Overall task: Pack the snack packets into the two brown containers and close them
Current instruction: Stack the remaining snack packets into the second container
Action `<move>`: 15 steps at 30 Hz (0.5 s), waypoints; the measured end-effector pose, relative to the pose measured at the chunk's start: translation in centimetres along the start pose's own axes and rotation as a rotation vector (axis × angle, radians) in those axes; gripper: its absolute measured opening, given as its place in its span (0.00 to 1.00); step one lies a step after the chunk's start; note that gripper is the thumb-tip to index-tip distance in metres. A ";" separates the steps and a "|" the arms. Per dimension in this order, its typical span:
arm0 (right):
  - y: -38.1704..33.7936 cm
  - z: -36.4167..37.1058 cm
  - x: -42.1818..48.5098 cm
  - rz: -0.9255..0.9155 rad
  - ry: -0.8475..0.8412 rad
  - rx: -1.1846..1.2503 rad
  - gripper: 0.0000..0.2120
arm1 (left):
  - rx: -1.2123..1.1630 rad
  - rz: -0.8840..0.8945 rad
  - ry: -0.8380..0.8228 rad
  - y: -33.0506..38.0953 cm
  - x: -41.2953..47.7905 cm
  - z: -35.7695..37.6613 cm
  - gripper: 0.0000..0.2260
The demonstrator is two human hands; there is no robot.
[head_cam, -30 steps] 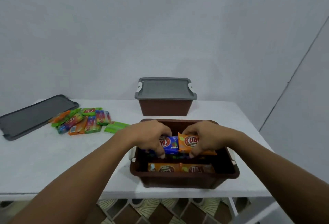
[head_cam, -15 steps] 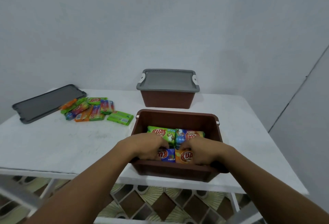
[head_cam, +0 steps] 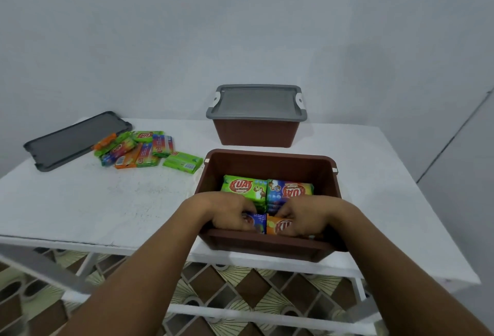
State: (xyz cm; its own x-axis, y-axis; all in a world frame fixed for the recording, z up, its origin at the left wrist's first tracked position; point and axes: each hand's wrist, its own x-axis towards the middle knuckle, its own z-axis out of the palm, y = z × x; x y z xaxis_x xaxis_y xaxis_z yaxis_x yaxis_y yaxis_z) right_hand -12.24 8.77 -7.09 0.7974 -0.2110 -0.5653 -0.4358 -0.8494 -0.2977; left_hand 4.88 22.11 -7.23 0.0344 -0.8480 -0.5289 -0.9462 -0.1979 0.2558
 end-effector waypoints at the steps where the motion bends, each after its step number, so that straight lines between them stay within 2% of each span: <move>1: 0.0 -0.1 -0.1 -0.001 -0.005 -0.004 0.21 | -0.004 0.005 -0.004 0.1 -0.1 0.0 0.24; 9: -0.1 -0.1 0.0 -0.004 -0.022 0.000 0.21 | -0.051 0.003 -0.018 -0.1 -0.1 -0.5 0.19; 15: 0.2 0.2 0.3 0.014 -0.029 0.026 0.23 | -0.072 -0.005 -0.002 -0.1 0.1 -0.2 0.23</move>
State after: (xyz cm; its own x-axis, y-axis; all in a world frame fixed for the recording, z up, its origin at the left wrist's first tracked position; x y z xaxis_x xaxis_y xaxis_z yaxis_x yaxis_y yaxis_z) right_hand -12.15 8.66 -7.48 0.7791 -0.2080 -0.5914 -0.4577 -0.8334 -0.3098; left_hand 5.06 21.95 -7.17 0.0383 -0.8462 -0.5315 -0.9203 -0.2371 0.3112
